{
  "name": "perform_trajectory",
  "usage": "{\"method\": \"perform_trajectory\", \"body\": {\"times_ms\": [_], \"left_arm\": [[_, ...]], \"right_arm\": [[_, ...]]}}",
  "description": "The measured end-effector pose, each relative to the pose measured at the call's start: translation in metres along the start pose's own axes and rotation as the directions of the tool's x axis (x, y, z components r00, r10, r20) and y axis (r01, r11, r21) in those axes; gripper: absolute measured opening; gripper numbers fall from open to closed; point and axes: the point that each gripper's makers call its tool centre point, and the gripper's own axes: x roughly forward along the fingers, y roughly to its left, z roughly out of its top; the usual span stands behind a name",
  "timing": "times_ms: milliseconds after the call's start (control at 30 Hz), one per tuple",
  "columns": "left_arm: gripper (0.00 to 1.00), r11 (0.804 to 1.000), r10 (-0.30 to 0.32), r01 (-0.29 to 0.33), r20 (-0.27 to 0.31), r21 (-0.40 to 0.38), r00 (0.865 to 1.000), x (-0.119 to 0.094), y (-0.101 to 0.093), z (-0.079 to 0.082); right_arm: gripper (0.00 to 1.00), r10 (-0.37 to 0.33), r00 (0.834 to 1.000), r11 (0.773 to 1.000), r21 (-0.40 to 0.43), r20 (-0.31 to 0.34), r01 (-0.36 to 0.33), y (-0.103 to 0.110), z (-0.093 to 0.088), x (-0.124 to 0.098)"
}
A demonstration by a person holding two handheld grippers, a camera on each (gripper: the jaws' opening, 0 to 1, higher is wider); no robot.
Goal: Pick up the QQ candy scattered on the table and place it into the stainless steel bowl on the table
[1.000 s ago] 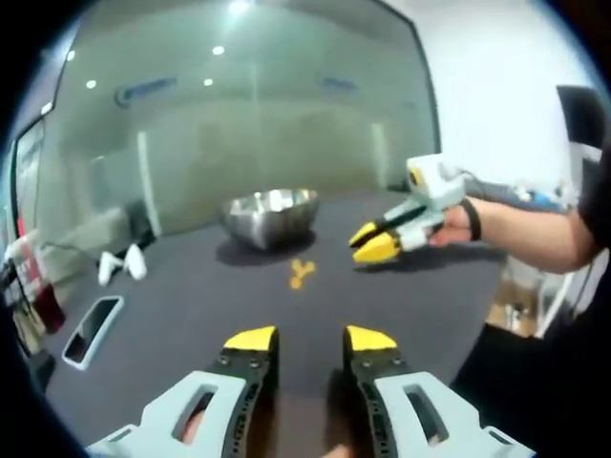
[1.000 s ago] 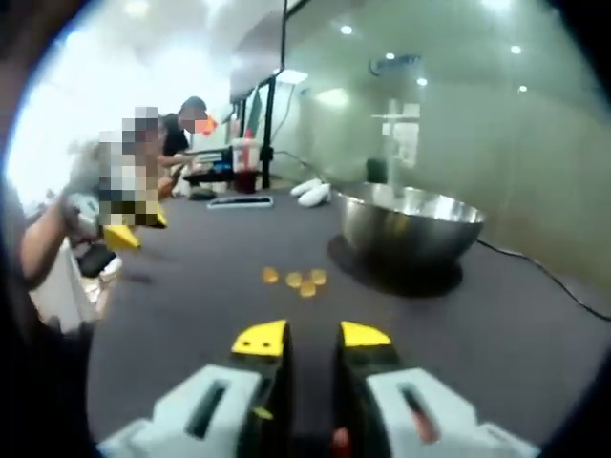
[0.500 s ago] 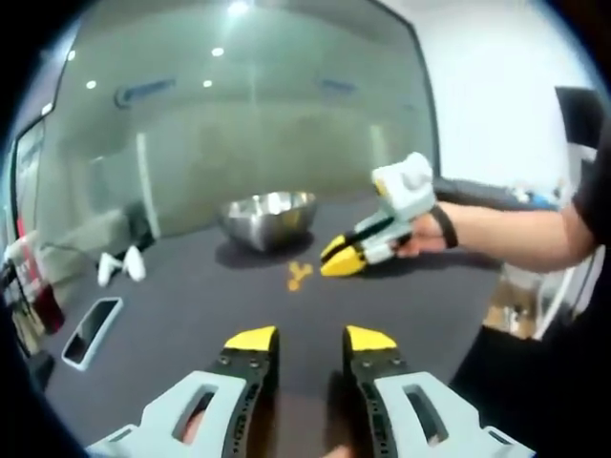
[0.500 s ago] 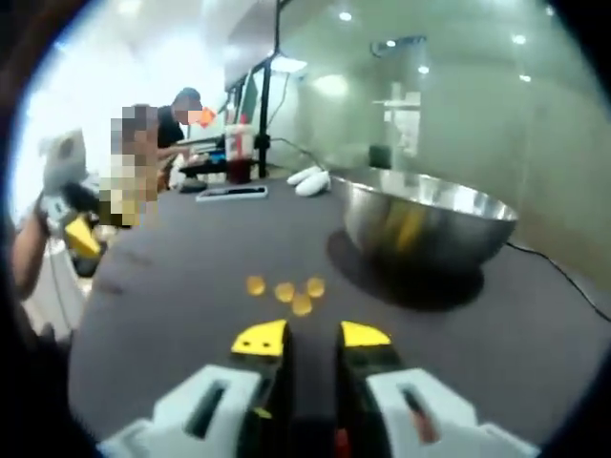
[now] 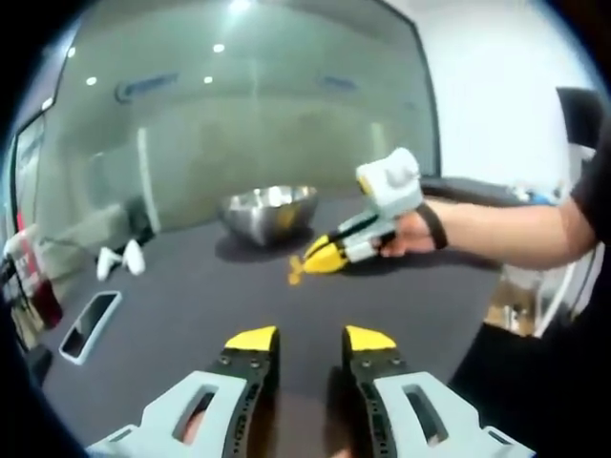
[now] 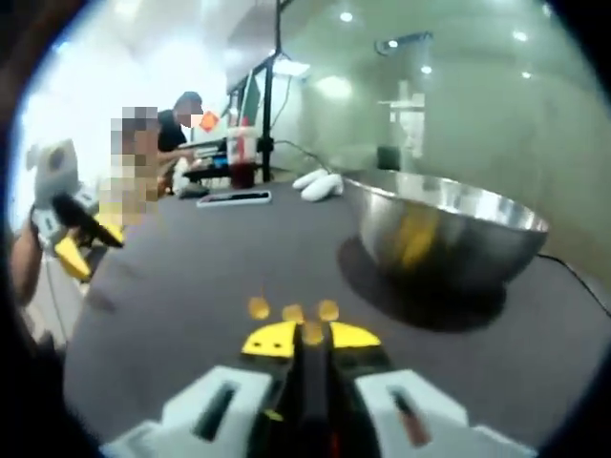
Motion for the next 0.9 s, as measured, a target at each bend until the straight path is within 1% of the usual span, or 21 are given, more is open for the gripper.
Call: {"method": "perform_trajectory", "body": {"times_ms": [233, 333, 400, 467, 533, 667, 733, 800, 867, 900], "left_arm": [[0.28, 1.000, -0.002, 0.002, -0.002, 0.001, 1.000, 0.001, -0.001, 0.000], [0.28, 1.000, -0.002, 0.002, -0.001, 0.003, 1.000, 0.001, -0.001, 0.000], [0.28, 1.000, 0.002, -0.002, -0.001, 0.003, 1.000, 0.000, 0.001, 0.000], [0.28, 1.000, 0.008, -0.008, -0.001, 0.005, 1.000, -0.001, 0.004, 0.000], [0.28, 1.000, 0.013, -0.013, -0.005, 0.003, 1.000, -0.002, 0.006, -0.002], [0.28, 1.000, 0.016, -0.016, -0.006, 0.001, 1.000, -0.003, 0.007, -0.002], [0.28, 1.000, 0.014, -0.014, -0.002, 0.006, 1.000, -0.002, 0.006, 0.000], [0.28, 1.000, 0.010, -0.010, 0.002, 0.008, 1.000, -0.002, 0.004, 0.001], [0.28, 1.000, 0.008, -0.008, 0.002, 0.011, 1.000, -0.001, 0.004, 0.002], [0.28, 1.000, 0.007, -0.007, 0.002, 0.012, 1.000, -0.001, 0.003, 0.002]], "right_arm": [[0.09, -0.003, 1.000, 1.000, -0.018, 0.000, 0.003, 0.003, 0.001, -0.001], [0.09, -0.012, 1.000, 1.000, -0.020, 0.009, 0.013, 0.004, 0.003, -0.006], [0.09, -0.030, 0.999, 0.999, -0.018, 0.026, 0.031, 0.004, 0.007, -0.013], [0.09, -0.058, 0.996, 0.998, -0.025, 0.065, 0.060, 0.001, 0.015, -0.022], [0.09, -0.075, 0.994, 0.997, -0.017, 0.077, 0.076, -0.001, 0.019, -0.030], [0.09, -0.122, 0.988, 0.992, -0.001, 0.099, 0.123, -0.009, 0.026, -0.044], [0.09, -0.156, 0.980, 0.988, 0.029, 0.125, 0.154, -0.014, 0.032, -0.052], [0.09, -0.178, 0.973, 0.984, 0.039, 0.145, 0.174, -0.016, 0.038, -0.059], [0.09, -0.183, 0.970, 0.983, 0.036, 0.159, 0.179, -0.014, 0.044, -0.064], [0.09, -0.195, 0.964, 0.981, 0.020, 0.181, 0.194, -0.014, 0.051, -0.066]]}}
